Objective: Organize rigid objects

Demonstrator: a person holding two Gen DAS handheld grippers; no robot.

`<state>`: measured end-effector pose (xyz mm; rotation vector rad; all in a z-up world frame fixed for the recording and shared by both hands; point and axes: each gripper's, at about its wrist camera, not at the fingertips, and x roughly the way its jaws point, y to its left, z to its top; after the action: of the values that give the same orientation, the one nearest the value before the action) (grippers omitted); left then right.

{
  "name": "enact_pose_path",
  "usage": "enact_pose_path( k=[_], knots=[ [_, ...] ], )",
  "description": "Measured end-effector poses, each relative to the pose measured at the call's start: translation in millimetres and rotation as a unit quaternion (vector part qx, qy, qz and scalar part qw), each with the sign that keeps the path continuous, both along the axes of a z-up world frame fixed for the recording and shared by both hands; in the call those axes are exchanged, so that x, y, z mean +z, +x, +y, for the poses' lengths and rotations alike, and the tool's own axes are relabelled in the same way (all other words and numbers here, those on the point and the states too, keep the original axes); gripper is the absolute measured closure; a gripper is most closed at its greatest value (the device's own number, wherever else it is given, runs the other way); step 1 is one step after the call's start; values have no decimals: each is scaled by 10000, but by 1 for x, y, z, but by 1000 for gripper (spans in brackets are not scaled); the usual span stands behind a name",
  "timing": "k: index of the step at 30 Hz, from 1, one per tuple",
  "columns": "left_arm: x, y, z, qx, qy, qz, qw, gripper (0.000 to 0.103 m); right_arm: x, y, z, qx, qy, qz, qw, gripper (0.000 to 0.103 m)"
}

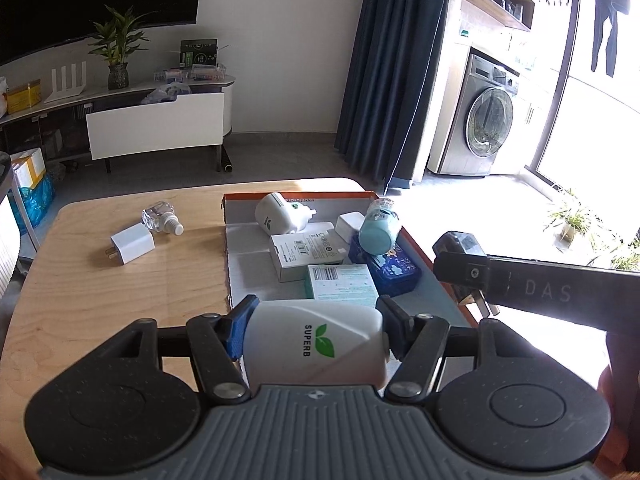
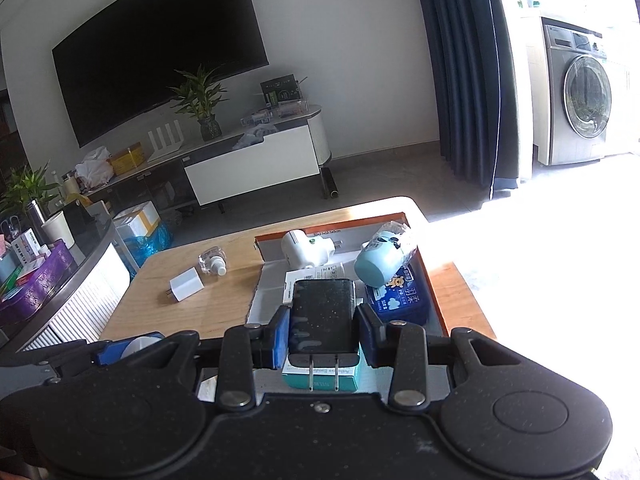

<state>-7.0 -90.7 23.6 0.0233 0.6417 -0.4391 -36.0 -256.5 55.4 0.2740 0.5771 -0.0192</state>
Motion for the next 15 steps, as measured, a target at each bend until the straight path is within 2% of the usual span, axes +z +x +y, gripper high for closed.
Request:
enact_pose_path(
  k=[15],
  knots=[
    [-14,6,-25,-272,52,209,9994,38,-17,8,-18,-256,39,233,9994,59]
  ],
)
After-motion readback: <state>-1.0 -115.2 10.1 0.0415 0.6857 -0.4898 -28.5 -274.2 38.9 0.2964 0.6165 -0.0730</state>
